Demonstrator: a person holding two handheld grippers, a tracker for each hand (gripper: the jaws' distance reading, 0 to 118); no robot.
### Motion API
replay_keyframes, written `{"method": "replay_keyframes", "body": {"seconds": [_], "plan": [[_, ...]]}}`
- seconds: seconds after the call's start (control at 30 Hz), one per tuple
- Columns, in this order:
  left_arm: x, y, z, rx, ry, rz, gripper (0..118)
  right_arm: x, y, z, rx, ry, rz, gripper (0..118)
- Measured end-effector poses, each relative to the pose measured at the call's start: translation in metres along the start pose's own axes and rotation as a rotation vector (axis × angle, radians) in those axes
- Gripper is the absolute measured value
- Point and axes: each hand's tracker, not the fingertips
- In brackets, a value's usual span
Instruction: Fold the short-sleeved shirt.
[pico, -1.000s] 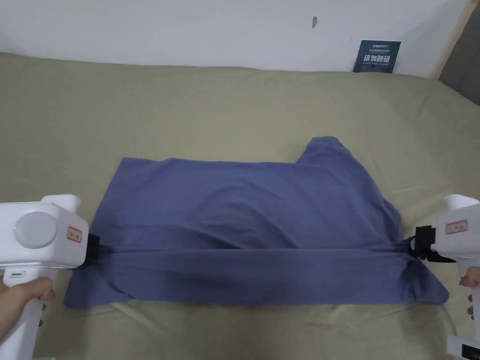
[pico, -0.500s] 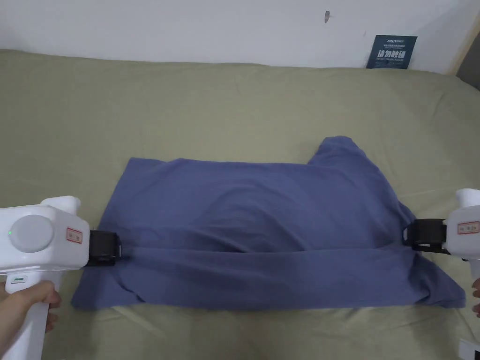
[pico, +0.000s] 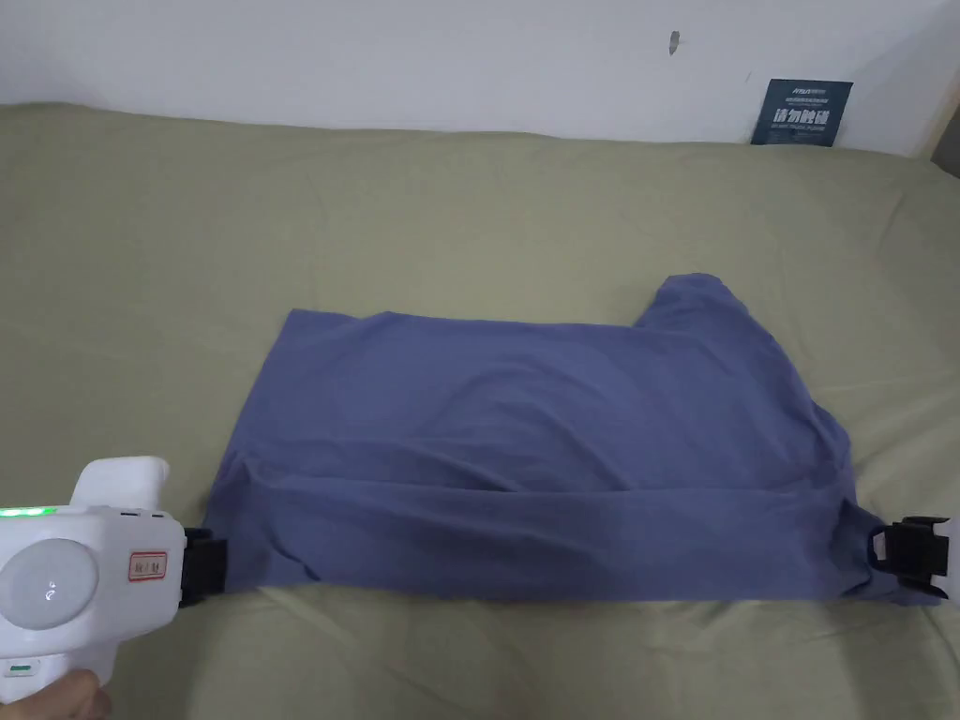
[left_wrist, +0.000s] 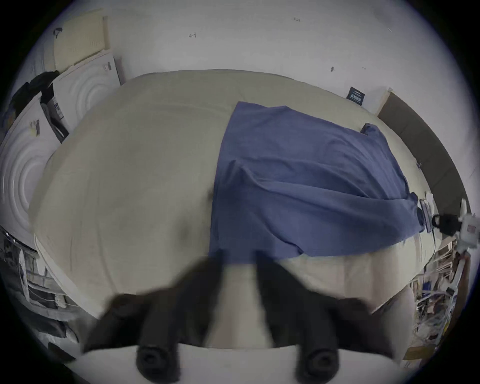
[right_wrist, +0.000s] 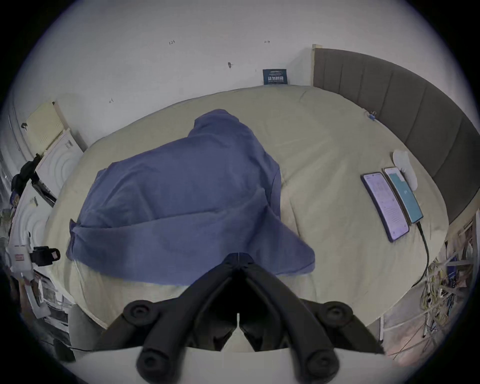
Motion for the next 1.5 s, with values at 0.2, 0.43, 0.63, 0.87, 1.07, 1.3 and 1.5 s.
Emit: {"method": "replay_keyframes", "body": {"seconds": [0.2,0.43,0.63,0.87,1.07,1.3,1.5], "plan": [[-0.001,0.007,-0.033,-0.06,0.015,0.036,88,-0.001,-0.007,-0.004,-0.024,-0.003,0.002,0],[0.033,-0.009,-0.043,-0.068,0.077,-0.043,16,0.004,-0.016,-0.011,-0.05,-0.008,-0.016,0],[0.009,0.008,-0.048,-0.089,0.06,-0.04,9,0.012,-0.006,-0.007,-0.01,-0.04,-0.008,70],[0.007,0.013,-0.043,-0.078,0.035,-0.006,9,0.043,0.012,-0.053,-0.065,-0.075,-0.059,86],[0.013,0.009,-0.041,-0.08,0.045,-0.039,8,0.027,-0.008,-0.06,-0.148,-0.098,-0.031,39],[0.013,0.02,-0.017,-0.044,0.04,-0.026,8,0.021,0.012,-0.04,-0.097,-0.076,-0.015,4],[0.009,0.015,0.018,-0.006,0.024,-0.06,8,0.037,0.026,-0.002,-0.037,-0.02,-0.064,4]]}}
